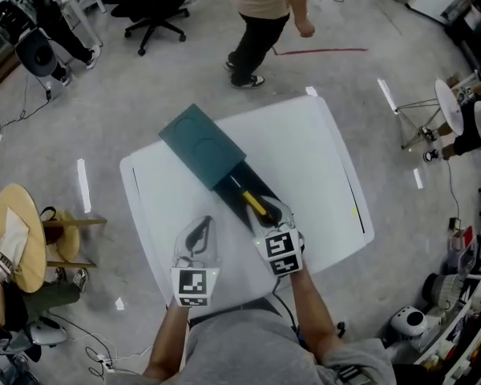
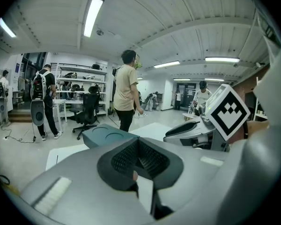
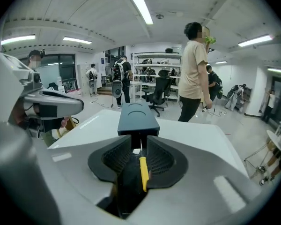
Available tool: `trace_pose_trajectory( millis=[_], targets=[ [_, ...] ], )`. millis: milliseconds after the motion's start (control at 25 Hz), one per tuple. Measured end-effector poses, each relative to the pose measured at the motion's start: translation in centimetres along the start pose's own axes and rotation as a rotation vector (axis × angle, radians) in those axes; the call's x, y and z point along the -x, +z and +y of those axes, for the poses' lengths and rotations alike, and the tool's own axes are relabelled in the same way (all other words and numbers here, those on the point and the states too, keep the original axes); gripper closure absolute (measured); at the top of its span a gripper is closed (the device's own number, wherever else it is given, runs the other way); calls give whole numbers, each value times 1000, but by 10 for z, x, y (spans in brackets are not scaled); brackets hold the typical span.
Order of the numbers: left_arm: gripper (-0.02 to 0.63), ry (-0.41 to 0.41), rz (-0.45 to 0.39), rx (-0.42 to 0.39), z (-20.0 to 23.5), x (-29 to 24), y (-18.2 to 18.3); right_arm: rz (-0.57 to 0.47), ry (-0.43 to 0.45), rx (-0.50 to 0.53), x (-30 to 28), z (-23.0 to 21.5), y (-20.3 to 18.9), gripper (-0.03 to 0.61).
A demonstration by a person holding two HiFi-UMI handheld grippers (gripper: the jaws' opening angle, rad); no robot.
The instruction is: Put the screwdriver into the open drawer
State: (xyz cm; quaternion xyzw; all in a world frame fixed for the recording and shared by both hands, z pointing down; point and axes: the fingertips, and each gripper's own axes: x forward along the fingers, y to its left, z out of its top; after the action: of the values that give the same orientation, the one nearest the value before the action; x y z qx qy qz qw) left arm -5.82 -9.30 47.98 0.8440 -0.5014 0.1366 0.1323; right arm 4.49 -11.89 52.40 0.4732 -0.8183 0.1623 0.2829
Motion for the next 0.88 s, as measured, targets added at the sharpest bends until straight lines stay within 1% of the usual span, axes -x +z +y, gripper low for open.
trace_pose_trajectory(
  millis=[360,520,720,880],
  targets=[
    [603,14,-54,-33,-5,34,18,-130,-49,-25,52,13,26,532],
    [603,11,-82,-43,-12,48,30,-178,-70,-26,74,19,35,548],
    [603,5,-126,-58,-22,66,47,-234,-94,-42,104,22,37,569],
    [603,6,-147,-73,-27,79,52,-273,-111,-43,124,26,34,574]
  ],
)
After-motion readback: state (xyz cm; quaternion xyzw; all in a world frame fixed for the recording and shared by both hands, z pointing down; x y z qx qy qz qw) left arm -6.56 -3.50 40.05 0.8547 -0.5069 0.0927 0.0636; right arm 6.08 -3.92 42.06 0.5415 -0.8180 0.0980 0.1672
